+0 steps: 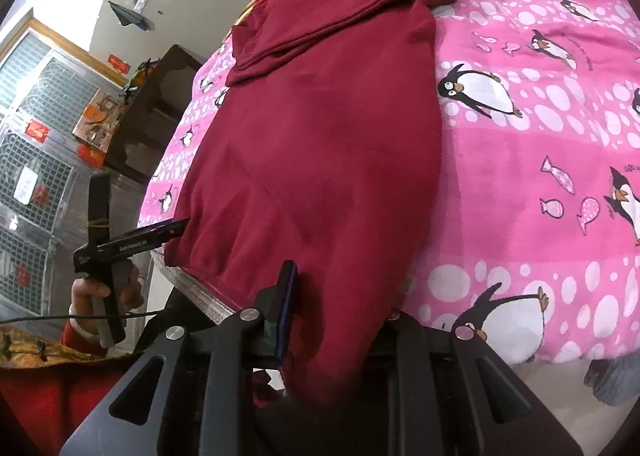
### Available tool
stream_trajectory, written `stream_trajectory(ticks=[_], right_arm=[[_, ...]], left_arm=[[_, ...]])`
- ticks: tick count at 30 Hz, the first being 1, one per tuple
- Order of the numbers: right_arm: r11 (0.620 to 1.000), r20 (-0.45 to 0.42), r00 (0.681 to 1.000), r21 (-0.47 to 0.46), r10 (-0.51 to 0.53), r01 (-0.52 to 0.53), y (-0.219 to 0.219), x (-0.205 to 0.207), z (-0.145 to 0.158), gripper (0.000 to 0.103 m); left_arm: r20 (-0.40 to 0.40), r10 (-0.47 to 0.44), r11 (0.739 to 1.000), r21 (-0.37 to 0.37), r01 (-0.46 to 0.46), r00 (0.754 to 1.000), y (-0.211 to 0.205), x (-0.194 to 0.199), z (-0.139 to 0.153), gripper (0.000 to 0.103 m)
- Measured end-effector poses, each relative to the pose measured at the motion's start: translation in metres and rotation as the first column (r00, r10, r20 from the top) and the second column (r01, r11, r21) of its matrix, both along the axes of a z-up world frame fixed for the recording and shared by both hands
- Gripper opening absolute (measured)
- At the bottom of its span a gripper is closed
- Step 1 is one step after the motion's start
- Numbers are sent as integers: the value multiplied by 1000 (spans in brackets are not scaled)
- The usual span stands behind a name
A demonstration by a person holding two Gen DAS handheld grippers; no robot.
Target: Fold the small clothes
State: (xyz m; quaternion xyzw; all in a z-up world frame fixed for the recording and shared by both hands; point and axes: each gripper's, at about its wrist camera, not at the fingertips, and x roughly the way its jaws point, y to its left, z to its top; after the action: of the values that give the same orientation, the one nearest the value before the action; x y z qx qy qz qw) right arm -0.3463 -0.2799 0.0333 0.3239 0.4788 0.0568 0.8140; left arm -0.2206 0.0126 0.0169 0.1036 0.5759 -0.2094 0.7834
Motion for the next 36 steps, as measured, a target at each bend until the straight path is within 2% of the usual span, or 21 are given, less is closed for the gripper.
stream_trajectory(ticks=[5,7,8,9,11,15,17,23,28,33,36], right_arm=[[1000,2,1000,5,13,-13,-2,-1,0,30],[999,4,999,-17,33,-33,1,0,4,27],[999,13,999,-21,45,-44,1,1,7,25],[999,25,998,-18,50,-49,2,1,10,25],[998,54,997,-8,57,-57,2,1,16,23],[998,114,991,1,65,-66,1,5,32,22],[998,147,987,8,64,-66,0,8,43,22],[999,238,971,25,14,-20,-12,15,70,19],[997,330,941,49,-72,59,-24,25,87,19],[995,365,927,-2,-90,98,-33,39,105,19],[991,366,925,-42,-102,126,-40,49,114,19]], left_arm=[[2,-3,1000,3,3,1000,-5,-2,0,84],[4,-4,1000,2,4,1000,-6,-1,1,79],[9,-8,1000,1,8,1000,-5,-1,2,64],[14,-13,1000,-8,13,1000,-4,-1,6,37],[-19,-16,998,-59,14,1000,-2,0,9,11],[-44,-20,994,-106,16,999,0,5,15,9],[-52,-21,988,-156,13,998,3,9,24,9],[14,23,953,-302,-17,1000,14,33,67,9],[66,55,939,-341,-30,996,6,50,87,9],[131,94,927,-372,-39,987,5,65,108,9],[156,119,931,-361,-55,981,-4,78,116,9]])
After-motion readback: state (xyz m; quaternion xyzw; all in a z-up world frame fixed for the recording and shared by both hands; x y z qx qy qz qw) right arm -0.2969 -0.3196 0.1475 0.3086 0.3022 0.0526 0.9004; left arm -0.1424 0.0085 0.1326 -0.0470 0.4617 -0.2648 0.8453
